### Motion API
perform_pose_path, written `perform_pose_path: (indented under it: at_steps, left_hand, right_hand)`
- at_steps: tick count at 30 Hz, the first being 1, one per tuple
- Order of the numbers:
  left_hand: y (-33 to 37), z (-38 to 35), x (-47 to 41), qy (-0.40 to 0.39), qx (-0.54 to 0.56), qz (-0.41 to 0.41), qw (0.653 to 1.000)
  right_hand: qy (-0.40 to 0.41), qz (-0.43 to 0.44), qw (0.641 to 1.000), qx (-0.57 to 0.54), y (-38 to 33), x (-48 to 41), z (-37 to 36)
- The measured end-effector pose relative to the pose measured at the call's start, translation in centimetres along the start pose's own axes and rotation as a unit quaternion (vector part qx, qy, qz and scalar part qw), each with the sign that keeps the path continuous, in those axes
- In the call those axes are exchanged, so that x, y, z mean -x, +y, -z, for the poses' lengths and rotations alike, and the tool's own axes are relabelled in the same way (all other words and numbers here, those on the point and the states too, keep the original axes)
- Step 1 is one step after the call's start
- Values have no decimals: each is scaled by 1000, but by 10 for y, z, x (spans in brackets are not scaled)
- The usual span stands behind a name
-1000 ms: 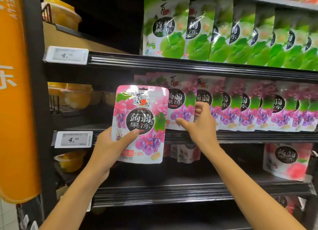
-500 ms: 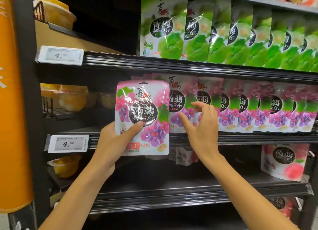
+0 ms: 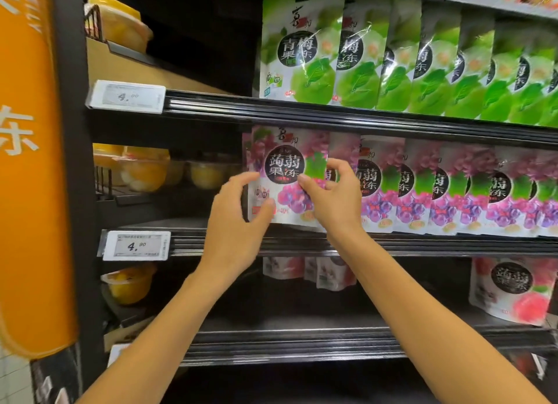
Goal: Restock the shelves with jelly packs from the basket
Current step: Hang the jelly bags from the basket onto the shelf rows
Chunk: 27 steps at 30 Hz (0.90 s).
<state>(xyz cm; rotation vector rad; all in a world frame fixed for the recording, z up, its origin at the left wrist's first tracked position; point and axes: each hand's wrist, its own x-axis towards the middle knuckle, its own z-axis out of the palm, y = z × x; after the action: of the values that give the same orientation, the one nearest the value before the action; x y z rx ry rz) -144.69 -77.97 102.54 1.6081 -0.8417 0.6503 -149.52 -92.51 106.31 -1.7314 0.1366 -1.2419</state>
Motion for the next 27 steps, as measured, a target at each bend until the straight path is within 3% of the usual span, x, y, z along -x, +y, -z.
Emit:
perform_pose_path:
  at_steps: [2, 6, 12, 19, 27]
  left_hand:
    - [-1, -7, 6, -21, -44, -35, 998]
    - [-4, -14, 9, -50, -103, -25, 993]
    - [-8, -17, 15, -67, -136, -17, 988]
    - [-6, -27, 17, -69, -174, -7, 982]
    - [-14, -25, 23, -63, -193, -50, 978]
  right_hand:
    - [-12, -3, 1000, 2, 3, 3, -6]
    - [-62, -14, 998, -20, 9, 8, -8]
    - [-28, 51, 993, 105, 22, 15, 11]
    - [-3, 58, 980, 191, 30, 21, 12]
    - [16, 66, 981, 181, 36, 30, 13]
